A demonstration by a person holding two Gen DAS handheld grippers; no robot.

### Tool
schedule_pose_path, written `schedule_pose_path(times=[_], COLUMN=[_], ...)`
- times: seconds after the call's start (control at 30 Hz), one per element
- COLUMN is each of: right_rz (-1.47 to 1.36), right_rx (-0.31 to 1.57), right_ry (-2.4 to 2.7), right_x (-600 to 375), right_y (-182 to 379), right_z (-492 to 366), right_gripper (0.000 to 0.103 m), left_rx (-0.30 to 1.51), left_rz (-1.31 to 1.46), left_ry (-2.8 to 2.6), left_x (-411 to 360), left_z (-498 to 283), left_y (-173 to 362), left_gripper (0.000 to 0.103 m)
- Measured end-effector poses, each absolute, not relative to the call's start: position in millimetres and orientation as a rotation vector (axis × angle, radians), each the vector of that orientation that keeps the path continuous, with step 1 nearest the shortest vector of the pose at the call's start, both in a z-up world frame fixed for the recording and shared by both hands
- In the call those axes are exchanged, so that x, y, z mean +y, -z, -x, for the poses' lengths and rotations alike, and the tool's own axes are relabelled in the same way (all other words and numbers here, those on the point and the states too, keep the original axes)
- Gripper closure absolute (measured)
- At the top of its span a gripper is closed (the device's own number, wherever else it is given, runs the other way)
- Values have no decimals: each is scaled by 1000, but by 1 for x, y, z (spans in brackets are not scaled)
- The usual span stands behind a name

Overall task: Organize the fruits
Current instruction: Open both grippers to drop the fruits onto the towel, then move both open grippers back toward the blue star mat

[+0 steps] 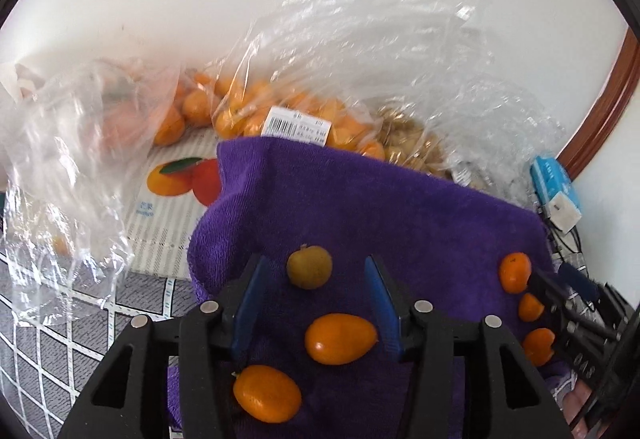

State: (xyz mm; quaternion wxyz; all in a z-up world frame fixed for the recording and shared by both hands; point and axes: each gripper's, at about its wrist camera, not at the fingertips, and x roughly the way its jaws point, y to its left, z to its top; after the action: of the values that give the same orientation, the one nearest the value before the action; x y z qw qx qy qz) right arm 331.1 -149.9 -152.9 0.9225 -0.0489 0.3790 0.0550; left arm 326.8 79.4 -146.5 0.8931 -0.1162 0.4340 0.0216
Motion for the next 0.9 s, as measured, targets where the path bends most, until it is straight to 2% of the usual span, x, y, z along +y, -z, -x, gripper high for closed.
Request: schedule_pose_path(times=[0.3,0.43,0.83,0.9], right_rz=[74,46,-26,-14], right_rx=[717,712,682,681], right_ry=[-65,-25,-79,-101], right_x=[-161,-175,-186,-178], right_y=[134,126,132,139], right_z=[-258,-228,-154,-144], right_gripper=[39,39,41,44], left_rx=[765,749,799,811], left_rz=[162,170,176,187], left_ry=[-21,-4,-108,-127], left_x=[62,60,98,105], left_z=[-284,-256,-157,-144], left_y=[84,73,108,120], left_gripper=[54,54,54,54])
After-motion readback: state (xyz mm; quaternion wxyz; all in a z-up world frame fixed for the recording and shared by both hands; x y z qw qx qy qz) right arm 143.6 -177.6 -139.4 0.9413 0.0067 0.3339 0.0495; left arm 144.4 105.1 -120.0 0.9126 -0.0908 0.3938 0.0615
